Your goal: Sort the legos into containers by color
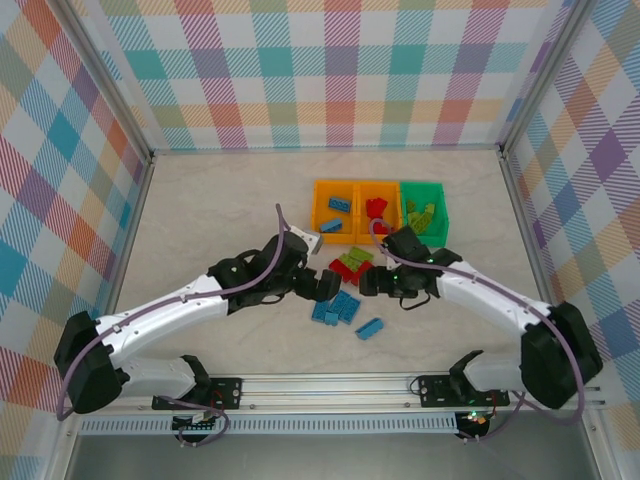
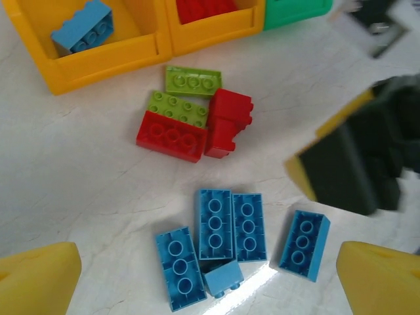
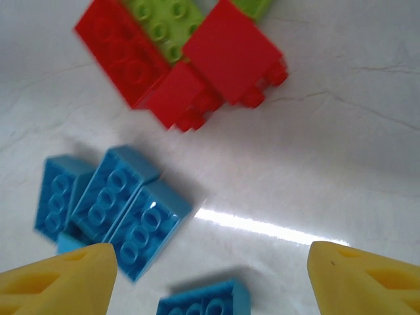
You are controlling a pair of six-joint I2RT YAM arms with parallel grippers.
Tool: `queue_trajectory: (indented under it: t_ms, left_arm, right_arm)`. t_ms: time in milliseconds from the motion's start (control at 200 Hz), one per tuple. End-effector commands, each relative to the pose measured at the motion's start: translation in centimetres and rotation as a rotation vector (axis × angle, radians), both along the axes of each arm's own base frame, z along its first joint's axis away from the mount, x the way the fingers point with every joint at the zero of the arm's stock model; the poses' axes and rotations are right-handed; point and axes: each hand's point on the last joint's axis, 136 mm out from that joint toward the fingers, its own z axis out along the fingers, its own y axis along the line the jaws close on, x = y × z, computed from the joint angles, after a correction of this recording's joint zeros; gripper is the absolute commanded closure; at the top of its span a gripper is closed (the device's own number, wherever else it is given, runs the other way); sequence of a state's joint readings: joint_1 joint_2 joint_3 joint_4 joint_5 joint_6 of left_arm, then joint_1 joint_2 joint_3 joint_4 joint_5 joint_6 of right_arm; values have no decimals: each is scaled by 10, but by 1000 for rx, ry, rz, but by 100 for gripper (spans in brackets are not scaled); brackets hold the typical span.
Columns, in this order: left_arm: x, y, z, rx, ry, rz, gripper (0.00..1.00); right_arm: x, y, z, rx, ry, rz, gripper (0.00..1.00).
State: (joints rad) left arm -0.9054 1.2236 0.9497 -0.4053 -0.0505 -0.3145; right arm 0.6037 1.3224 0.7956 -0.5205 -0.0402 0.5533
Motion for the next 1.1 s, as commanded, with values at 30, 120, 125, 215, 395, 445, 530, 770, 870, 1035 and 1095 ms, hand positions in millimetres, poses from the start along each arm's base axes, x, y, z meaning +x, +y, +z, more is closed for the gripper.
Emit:
queue_trajectory:
  t_ms: [30,120,125,215,395,445,530,770,870,1035,1095]
  left_arm:
    - [-17,2,14,-39,-59,-100,0]
    - [-24,11,10,-8,-68,-106,0]
    - [-25,12,10,-8,-70,-106,0]
    - [-29,19,6,19,-82,-110,0]
    - [-34,20,10,20,-117,-146,0]
    - [-35,18,11,12,-128,-157,0]
    - [-37,16,14,4,-144,-172,0]
    - [-45,12,13,-4,-156,-227,0]
    - [-52,6,11,-22,-166,-268,0]
    - [-59,-1,11,-26,-189,-302,0]
    - [-62,-4,14,-32,-194,-311,0]
  right_arm:
    - [49,12,5,76,-86,-245,25]
    - [63,12,-5,51,-60,-332,23]
    - [64,12,-5,50,-59,-335,23]
    - [73,21,-12,67,-47,-353,19]
    - [85,11,-27,-26,-56,-405,21]
    - [86,8,-31,-61,-48,-411,23]
    - [84,8,-38,-87,-21,-409,28]
    - [80,5,-53,-125,-8,-395,42]
    - [77,5,-52,-109,-19,-384,54]
    - [70,-10,-39,-110,-84,-386,60]
    - [67,-18,-28,-111,-113,-393,63]
